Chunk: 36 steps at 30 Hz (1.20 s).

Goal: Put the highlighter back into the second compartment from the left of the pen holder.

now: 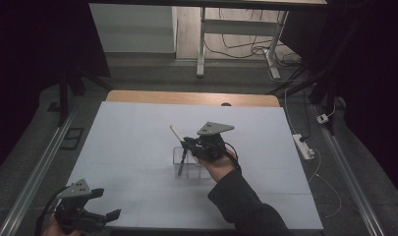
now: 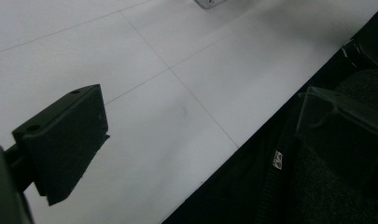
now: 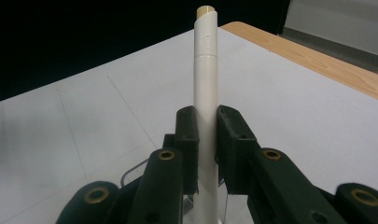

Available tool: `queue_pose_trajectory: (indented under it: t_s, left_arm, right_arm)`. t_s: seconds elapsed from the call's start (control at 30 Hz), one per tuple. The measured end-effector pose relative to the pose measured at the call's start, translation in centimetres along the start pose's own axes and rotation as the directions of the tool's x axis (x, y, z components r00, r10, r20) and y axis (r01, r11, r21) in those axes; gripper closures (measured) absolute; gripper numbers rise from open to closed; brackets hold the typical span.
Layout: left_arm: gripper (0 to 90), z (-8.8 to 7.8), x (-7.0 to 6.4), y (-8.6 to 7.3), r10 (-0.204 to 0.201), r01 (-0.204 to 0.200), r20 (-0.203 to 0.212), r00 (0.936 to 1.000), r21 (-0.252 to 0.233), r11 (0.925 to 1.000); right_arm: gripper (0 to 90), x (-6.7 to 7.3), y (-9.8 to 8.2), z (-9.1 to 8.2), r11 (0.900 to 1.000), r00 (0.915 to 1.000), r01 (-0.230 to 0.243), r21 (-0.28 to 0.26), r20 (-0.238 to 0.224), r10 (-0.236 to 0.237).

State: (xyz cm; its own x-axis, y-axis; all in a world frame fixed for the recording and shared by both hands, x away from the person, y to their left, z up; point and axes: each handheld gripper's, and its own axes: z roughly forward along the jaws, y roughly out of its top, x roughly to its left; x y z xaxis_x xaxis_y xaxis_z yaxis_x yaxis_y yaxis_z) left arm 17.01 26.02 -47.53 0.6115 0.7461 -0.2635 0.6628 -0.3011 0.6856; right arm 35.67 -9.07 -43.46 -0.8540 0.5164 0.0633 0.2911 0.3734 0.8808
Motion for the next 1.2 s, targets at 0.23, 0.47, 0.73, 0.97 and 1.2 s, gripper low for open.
queue_pose_trajectory:
  t_s: [0.23,0.47,0.73,0.97,1.2]
  left_arm:
    - [2.1,0.0,0.0,0.0,0.0,0.0,0.001,1.0,-0.002,1.0]
    - [2.2,0.0,0.0,0.0,0.001,-0.001,0.002,1.0,-0.002,1.0]
    - [2.2,0.0,0.0,0.0,0.0,0.0,0.001,1.0,-0.002,1.0]
    - [2.2,0.0,0.0,0.0,0.0,0.0,0.001,1.0,-0.002,1.0]
    - [2.2,0.0,0.0,0.0,-0.001,0.001,0.0,1.0,-0.001,1.0]
  right_arm:
    - [77.9,0.2,-0.9,0.6,0.999,0.9999,0.014,0.029,0.002,-0.014]
    - [76.9,0.4,-1.4,0.6,0.998,0.9996,0.021,0.058,0.015,-0.022]
    - [67.3,0.6,-1.3,0.3,0.997,0.9995,0.025,0.077,0.019,-0.026]
    - [63.7,0.2,-1.2,-0.7,0.997,0.9995,0.007,0.075,0.029,-0.009]
    - [55.1,-0.2,-1.1,-1.4,0.996,0.9993,-0.023,0.086,0.031,0.021]
